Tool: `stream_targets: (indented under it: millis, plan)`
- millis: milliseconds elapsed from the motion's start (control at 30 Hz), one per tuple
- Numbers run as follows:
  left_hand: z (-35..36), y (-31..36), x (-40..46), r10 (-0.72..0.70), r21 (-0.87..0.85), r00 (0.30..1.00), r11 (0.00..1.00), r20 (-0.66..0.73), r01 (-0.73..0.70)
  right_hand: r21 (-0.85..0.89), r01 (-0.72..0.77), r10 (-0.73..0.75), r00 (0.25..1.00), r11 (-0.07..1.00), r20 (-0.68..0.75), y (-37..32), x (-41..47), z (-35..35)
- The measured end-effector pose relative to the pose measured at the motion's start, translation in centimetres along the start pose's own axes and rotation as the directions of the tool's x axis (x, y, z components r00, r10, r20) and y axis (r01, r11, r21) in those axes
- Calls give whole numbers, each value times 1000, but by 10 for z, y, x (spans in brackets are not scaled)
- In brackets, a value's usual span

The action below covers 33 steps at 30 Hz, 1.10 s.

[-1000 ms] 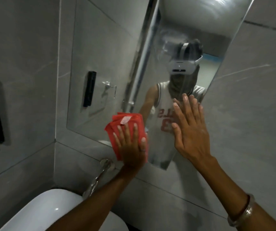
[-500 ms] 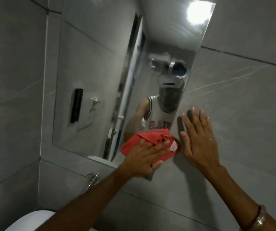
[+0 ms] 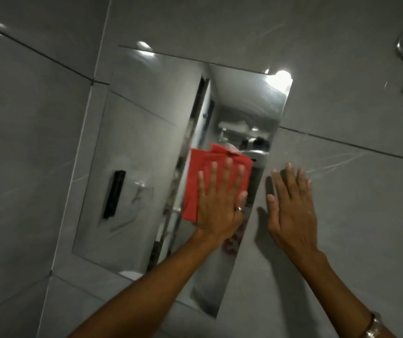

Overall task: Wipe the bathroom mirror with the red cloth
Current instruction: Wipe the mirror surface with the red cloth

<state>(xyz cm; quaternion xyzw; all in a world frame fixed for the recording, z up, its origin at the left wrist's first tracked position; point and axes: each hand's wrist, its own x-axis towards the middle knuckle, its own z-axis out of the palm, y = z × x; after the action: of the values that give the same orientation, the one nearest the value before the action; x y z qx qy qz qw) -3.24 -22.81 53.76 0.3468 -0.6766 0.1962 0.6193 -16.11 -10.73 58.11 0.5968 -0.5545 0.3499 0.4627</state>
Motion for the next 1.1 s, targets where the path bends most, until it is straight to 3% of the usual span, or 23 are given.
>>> stream_targets:
  millis: [67,100,167,267,367,467,567,667,800,967,1100]
  plan:
    - [-5,-21,11,301,-11,952,954,48,-301,-15,-38,37,999,999,-33,7,12,-3]
    - [-9,-34,22,382,2,923,924,55,-382,-26,-42,41,998,999,-40,11,17,-5]
    - [-16,-63,50,389,40,920,919,54,-391,-54,-16,14,999,998,-39,16,23,-6]
    - [-26,-95,97,6,47,999,999,-32,-5,-81,26,-26,1000,996,-7,22,30,-9]
    - [-34,-94,142,-342,41,935,937,-93,347,-87,27,-29,999,996,-26,27,39,-11]
    - [-39,-71,181,-463,-42,883,886,-81,461,-77,32,-39,996,996,-81,34,48,-15]
    - [-40,-38,213,-374,-36,925,927,-70,372,-74,65,-74,990,995,-122,39,52,-18]
    - [-37,13,224,-126,-41,990,992,-64,123,-76,72,-84,984,994,-157,43,51,-20]
    - [-18,68,198,120,-58,992,991,-32,-122,-83,47,-63,976,995,-208,44,45,-18]
    - [-9,69,149,161,-125,986,980,41,-155,-53,-10,-2,976,999,-220,37,15,-19]
    - [-11,62,92,150,-69,987,987,57,-146,-17,-29,25,987,999,-160,24,-20,-16]
